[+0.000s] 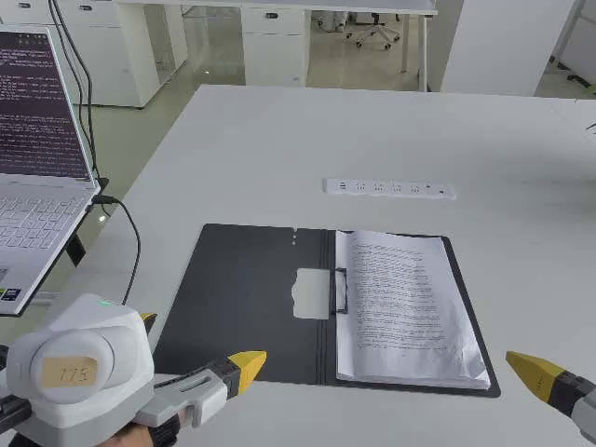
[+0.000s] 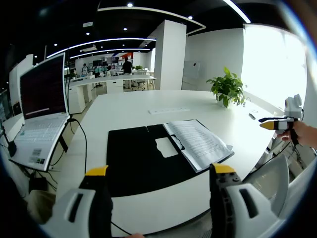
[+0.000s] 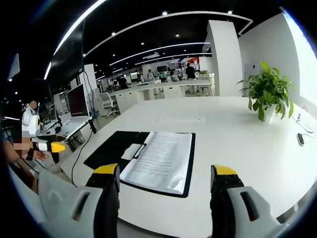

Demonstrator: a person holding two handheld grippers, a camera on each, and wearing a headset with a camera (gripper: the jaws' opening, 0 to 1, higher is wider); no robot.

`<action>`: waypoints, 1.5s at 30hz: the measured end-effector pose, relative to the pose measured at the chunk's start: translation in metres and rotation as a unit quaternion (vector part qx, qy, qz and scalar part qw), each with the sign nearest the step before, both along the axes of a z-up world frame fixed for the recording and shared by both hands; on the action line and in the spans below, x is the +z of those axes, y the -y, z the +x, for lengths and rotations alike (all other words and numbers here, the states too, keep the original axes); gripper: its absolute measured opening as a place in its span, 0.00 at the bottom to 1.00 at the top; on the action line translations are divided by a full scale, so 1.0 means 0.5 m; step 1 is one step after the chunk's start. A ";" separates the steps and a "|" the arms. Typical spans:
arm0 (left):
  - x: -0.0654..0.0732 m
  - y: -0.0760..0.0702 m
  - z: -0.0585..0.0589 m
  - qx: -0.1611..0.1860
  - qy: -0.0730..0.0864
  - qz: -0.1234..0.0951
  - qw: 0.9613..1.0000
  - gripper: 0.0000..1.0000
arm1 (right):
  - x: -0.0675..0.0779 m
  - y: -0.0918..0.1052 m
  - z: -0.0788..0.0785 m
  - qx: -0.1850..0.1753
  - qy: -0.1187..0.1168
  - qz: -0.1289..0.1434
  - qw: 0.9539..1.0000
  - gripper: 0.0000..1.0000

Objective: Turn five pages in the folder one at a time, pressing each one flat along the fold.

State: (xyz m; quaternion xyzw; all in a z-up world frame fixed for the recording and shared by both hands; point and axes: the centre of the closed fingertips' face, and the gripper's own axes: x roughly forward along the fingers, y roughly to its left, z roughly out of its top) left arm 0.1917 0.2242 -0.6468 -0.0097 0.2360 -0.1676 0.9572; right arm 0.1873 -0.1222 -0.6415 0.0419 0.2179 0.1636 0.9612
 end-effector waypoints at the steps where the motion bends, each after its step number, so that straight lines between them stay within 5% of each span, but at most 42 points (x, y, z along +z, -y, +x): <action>1: -0.001 -0.002 -0.001 0.001 -0.002 0.001 1.000 0.80 | -0.002 0.001 -0.001 -0.001 -0.001 -0.002 1.000 0.74; 45: -0.017 -0.008 -0.016 0.009 -0.013 0.002 1.000 0.81 | -0.011 0.006 -0.010 -0.009 -0.008 0.002 1.000 0.74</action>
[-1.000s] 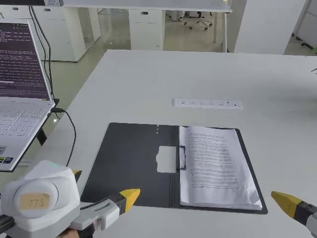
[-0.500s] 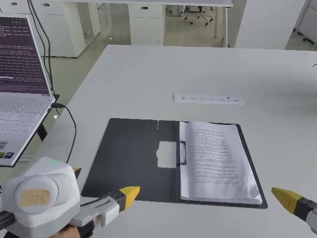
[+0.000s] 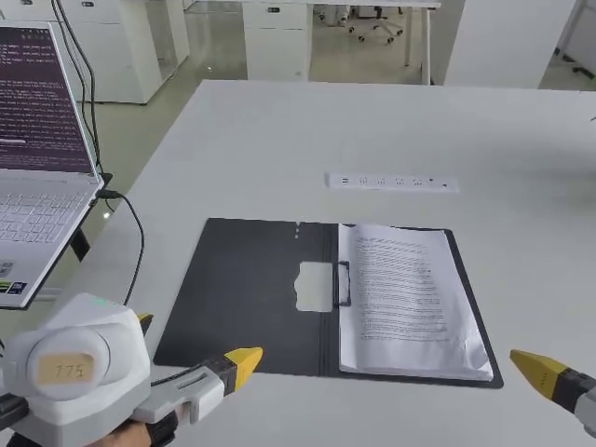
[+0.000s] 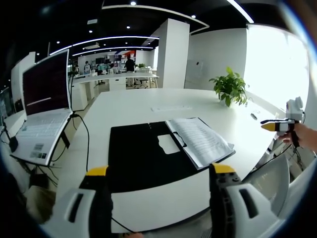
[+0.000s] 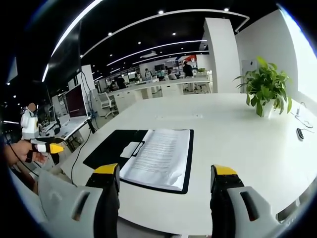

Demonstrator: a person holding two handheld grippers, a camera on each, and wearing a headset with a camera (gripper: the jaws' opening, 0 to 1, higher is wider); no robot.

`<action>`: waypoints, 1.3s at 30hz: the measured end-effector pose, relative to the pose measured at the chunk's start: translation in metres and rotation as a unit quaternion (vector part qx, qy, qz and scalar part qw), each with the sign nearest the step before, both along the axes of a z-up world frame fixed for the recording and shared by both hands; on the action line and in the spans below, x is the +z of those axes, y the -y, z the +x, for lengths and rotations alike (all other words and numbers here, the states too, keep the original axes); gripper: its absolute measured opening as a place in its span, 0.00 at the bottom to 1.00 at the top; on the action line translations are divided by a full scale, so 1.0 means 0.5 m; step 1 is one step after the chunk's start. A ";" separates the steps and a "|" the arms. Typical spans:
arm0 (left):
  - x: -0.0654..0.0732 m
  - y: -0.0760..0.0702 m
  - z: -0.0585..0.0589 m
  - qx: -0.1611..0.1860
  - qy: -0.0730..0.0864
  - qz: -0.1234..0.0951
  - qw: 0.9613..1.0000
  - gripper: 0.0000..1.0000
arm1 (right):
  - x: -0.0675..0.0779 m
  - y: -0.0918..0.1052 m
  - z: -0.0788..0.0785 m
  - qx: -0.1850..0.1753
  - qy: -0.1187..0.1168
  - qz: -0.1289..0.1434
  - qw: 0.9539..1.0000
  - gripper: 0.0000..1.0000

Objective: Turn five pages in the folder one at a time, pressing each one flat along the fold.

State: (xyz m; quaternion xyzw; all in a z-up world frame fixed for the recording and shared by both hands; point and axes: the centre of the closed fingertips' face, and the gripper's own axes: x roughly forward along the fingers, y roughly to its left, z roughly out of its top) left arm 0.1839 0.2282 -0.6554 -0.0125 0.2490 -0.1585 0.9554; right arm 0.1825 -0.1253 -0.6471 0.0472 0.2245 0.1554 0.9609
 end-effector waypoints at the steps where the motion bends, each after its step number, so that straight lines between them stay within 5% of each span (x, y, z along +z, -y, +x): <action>1: 0.000 0.000 0.000 0.000 0.000 0.000 1.000 0.81 | -0.001 0.001 0.000 0.000 0.000 0.001 1.000 0.74; 18: -0.005 0.011 0.014 -0.010 -0.004 0.006 1.000 0.80 | -0.013 0.012 -0.001 -0.006 -0.006 0.006 1.000 0.74; 39: -0.023 0.066 0.057 -0.051 -0.011 0.018 0.999 0.79 | -0.032 0.019 0.000 -0.014 -0.014 0.010 1.000 0.73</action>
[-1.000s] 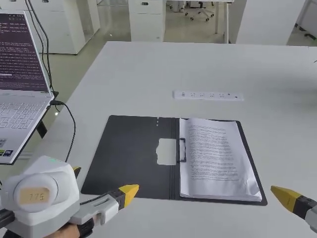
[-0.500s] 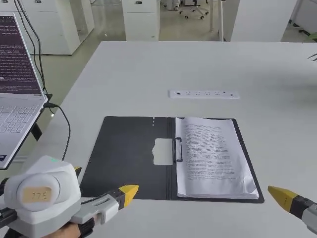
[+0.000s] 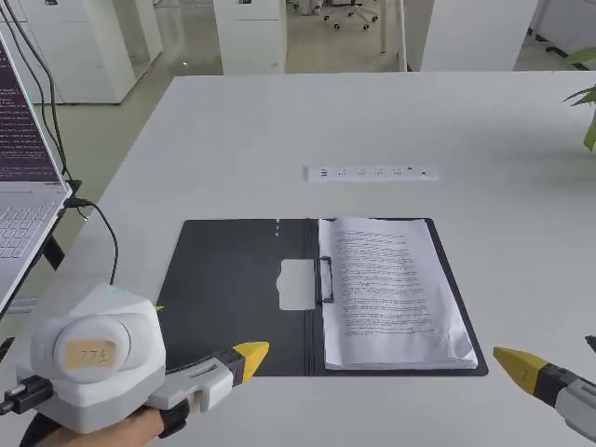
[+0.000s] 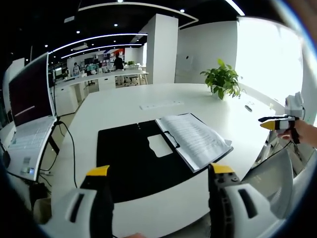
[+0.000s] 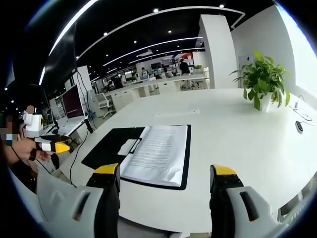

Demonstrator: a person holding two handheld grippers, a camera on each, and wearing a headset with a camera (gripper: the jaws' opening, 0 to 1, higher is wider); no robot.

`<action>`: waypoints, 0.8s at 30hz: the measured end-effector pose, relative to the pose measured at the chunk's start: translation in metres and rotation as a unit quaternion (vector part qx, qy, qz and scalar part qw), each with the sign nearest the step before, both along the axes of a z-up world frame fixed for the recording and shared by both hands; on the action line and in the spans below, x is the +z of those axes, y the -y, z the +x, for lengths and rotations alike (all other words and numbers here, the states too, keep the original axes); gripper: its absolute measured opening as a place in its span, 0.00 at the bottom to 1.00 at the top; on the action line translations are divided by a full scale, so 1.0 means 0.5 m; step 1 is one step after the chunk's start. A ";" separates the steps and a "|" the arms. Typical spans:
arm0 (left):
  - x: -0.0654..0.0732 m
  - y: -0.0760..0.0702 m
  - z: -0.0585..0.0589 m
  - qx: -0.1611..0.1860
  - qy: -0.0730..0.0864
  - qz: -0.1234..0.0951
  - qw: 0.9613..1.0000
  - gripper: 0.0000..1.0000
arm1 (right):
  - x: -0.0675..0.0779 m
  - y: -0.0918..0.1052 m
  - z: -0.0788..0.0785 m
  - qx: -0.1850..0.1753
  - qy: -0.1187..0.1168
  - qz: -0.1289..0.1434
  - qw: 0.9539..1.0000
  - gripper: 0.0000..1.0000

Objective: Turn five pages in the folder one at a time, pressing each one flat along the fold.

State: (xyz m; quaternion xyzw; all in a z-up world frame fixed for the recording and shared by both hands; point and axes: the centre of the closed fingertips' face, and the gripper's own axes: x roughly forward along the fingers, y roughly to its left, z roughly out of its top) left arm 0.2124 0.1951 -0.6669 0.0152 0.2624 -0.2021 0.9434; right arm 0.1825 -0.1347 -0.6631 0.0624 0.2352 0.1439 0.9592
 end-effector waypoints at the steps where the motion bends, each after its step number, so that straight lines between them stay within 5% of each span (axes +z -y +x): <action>1: -0.001 0.002 0.001 -0.002 0.000 0.001 1.000 0.79 | -0.001 0.000 0.000 0.000 0.000 0.000 1.000 0.73; 24: -0.050 0.127 0.043 -0.079 -0.006 0.004 0.997 0.76 | -0.006 -0.005 0.006 -0.009 0.000 0.010 1.000 0.72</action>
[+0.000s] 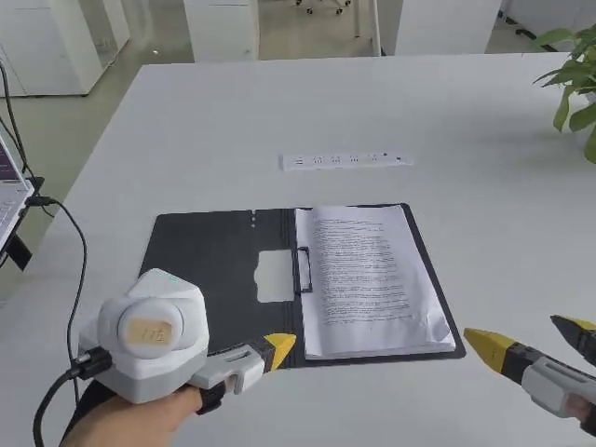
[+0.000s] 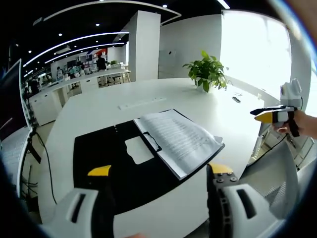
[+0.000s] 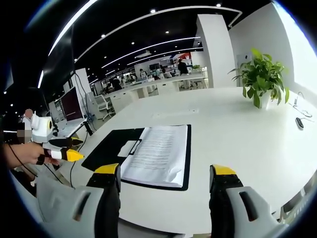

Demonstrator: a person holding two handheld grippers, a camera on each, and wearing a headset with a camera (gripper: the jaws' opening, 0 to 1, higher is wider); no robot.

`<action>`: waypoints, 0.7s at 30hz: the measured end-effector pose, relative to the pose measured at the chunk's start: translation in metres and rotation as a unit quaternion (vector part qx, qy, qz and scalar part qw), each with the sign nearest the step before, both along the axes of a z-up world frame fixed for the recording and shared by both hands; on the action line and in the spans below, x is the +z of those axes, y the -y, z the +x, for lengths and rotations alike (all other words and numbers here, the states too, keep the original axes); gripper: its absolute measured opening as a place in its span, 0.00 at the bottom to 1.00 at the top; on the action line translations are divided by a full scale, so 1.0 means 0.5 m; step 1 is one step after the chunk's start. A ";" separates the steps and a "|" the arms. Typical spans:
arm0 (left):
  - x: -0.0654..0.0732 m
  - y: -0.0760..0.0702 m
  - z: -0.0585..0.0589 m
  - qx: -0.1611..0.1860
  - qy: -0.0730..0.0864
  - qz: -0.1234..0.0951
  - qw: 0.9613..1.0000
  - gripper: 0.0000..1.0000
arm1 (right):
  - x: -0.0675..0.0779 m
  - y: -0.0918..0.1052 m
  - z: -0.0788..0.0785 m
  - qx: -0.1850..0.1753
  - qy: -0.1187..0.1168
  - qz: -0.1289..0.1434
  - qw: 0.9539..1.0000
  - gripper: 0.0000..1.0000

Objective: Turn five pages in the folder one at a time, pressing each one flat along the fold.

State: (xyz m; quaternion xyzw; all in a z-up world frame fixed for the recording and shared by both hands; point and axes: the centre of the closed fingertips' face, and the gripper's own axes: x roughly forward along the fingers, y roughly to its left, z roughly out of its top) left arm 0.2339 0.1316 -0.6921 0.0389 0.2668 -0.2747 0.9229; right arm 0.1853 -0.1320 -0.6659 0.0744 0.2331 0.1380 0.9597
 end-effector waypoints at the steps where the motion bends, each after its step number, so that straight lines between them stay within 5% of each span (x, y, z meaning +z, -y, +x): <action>1: -0.004 0.006 0.002 -0.003 0.000 0.000 1.000 0.76 | 0.000 0.000 0.000 -0.001 0.001 0.001 1.000 0.72; 21: -0.084 0.171 0.053 -0.085 -0.009 -0.002 0.996 0.73 | -0.012 0.006 -0.006 -0.015 0.000 0.006 1.000 0.71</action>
